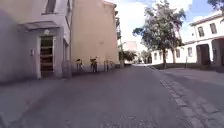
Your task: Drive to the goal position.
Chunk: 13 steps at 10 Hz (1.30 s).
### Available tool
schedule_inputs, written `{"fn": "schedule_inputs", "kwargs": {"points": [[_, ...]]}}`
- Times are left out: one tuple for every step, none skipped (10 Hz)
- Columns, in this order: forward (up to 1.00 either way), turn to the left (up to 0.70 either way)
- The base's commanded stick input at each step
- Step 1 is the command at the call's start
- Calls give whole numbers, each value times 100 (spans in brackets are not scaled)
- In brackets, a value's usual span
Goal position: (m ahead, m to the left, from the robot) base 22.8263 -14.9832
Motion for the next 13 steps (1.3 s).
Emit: {"fn": "schedule_inputs", "kwargs": {"points": [[85, 0], [85, 0], [85, 0], [85, 0], [85, 0], [85, -6], [85, -21], [85, -34], [85, -34], [85, -34], [85, -34], [85, -34], [85, -34]]}}
